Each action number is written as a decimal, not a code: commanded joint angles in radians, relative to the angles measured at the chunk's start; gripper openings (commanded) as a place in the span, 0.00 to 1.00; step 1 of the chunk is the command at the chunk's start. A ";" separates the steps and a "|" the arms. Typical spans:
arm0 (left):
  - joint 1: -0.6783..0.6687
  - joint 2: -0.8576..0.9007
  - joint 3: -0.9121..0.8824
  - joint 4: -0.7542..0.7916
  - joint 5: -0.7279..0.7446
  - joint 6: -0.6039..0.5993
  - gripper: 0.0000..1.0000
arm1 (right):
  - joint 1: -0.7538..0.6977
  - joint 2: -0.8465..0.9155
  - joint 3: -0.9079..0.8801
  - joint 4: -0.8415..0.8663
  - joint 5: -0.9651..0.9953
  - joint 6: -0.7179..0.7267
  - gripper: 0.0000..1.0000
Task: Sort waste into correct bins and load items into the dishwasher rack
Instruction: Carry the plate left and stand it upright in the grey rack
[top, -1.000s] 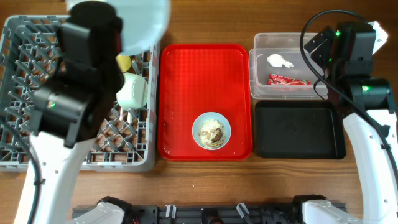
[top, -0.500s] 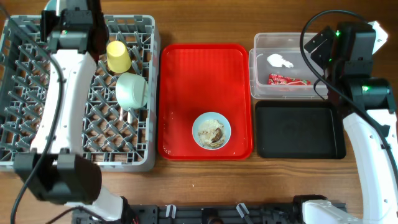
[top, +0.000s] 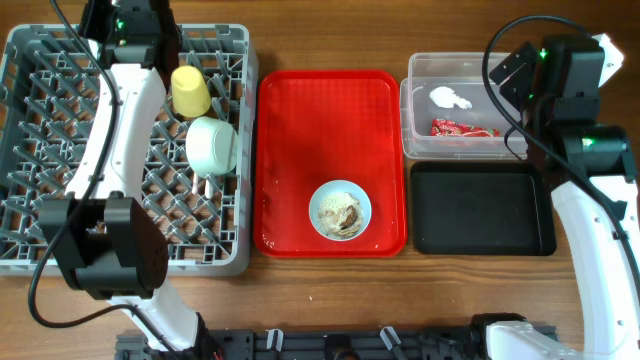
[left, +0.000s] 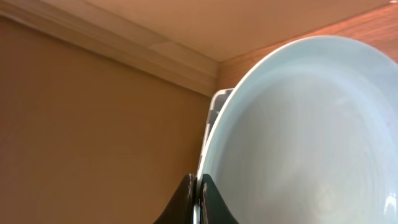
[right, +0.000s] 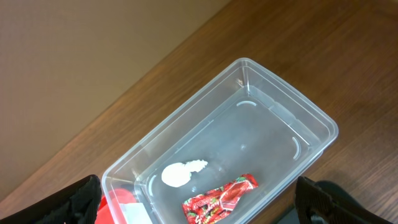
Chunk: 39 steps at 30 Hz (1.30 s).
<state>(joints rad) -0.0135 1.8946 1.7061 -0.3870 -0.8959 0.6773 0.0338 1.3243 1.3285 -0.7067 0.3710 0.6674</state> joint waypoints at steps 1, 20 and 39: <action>0.003 0.011 -0.026 0.014 0.043 0.019 0.04 | 0.000 0.008 -0.005 0.003 0.012 -0.012 1.00; 0.011 0.057 -0.053 0.049 0.010 0.066 0.04 | 0.000 0.008 -0.005 0.003 0.012 -0.013 1.00; -0.324 -0.043 -0.025 -0.482 0.164 -0.678 0.90 | 0.000 0.008 -0.005 0.003 0.012 -0.012 1.00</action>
<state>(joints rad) -0.3523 1.9388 1.6577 -0.8497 -0.7788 0.1860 0.0338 1.3243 1.3285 -0.7059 0.3710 0.6674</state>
